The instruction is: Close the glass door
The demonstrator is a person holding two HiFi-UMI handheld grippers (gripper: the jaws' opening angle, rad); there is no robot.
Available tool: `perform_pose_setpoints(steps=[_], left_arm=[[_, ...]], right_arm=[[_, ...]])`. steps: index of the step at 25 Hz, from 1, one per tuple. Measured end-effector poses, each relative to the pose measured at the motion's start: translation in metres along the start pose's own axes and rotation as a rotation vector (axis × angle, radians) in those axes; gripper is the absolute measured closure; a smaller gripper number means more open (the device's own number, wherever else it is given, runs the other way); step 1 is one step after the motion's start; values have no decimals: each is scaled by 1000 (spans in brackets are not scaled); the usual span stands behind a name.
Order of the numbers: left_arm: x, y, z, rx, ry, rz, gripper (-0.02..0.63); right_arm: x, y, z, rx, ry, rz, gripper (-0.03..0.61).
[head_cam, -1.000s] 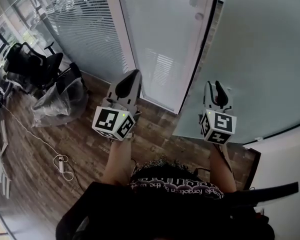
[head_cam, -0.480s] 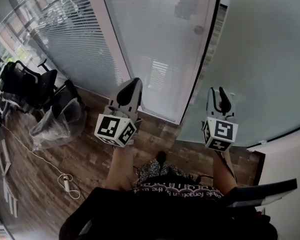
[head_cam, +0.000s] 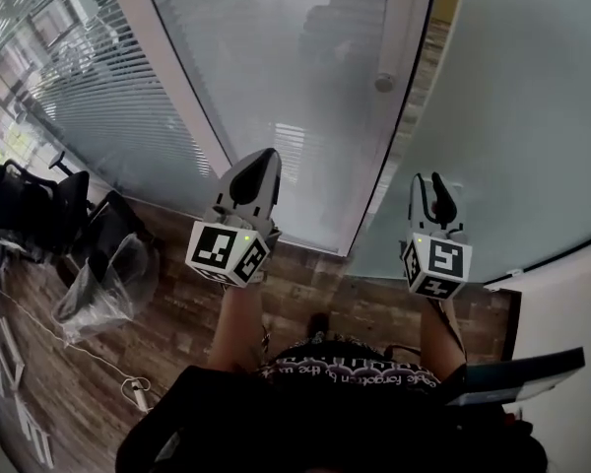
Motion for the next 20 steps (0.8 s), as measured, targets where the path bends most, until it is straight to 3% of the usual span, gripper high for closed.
perform_pose_setpoints(steps=[3,7,11,16,20], left_arm=[[-17,4,3,5,7,36,612],[-38,19,7,28,9,72,612],[-52,29,8,22,15,91,612],[-63,24,6,-44,28,100,612],[-73,31,11,-34,37,111,612]], right_arm=[[-12,-6,-3,-59,4,4,460],[-32,-15,-10,-263,17,-66,460],[-51,-12,-16,-204,37,-9,460],[-62,-19,-18,-196,40,36,460],[-74,-22,-19,-213,37,53,463]])
Point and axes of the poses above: the fingertips, and each gripper's own axes: x backward along the fingers, y to its left, z out of its underside, the point moved 8 cm from there along x, backward along the fingers, and after that the axes turned 15 degrees about y, right-handed, at the moved point
